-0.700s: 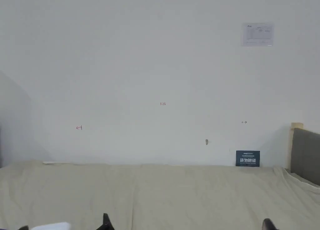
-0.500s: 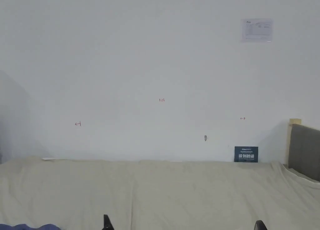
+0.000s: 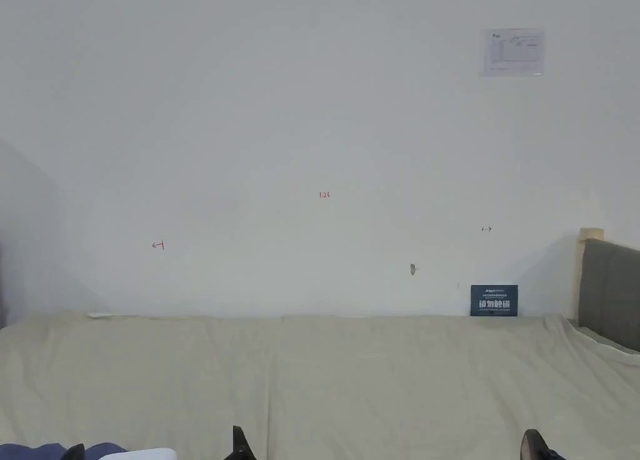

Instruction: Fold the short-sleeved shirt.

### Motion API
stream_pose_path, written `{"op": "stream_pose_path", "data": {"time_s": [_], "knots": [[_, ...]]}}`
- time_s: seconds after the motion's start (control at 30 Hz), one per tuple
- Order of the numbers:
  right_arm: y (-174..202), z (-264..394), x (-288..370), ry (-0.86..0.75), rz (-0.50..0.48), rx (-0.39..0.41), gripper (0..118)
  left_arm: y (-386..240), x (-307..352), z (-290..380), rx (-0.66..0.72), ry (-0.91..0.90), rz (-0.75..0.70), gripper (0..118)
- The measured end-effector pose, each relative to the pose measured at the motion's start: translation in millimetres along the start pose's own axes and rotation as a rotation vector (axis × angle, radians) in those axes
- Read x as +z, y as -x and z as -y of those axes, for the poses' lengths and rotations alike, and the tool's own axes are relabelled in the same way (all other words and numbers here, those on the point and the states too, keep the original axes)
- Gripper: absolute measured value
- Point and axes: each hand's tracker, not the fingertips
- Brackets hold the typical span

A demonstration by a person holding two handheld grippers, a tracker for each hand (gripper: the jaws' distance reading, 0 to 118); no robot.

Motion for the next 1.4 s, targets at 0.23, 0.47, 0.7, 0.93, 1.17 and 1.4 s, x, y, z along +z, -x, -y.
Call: {"op": "stream_pose_path", "data": {"time_s": [0.23, 0.47, 0.7, 0.93, 1.17, 1.4], "knots": [[2, 1, 0, -0.005, -0.006, 0.022, 118, -4, -1, 0, -0.041, 0.006, -0.002, 118], [6, 3, -1, 0.004, -0.034, 0.045, 118, -10, 1, 1, -0.07, 0.01, 0.027, 118], [10, 4, 3, 0.0, -0.071, 0.068, 87, -12, 4, 2, -0.063, 0.013, 0.058, 109], [5, 7, -4, 0.043, -0.028, 0.016, 0, -11, 7, 5, -0.081, -0.006, 0.057, 0], [1, 6, 1, 0.019, 0.003, 0.051, 0, -9, -1, 6, -0.068, 0.027, 0.04, 0], [31, 1, -11, 0.005, -0.06, 0.077, 0, 25, -3, 0, -0.058, 0.051, -0.043, 0]]}}
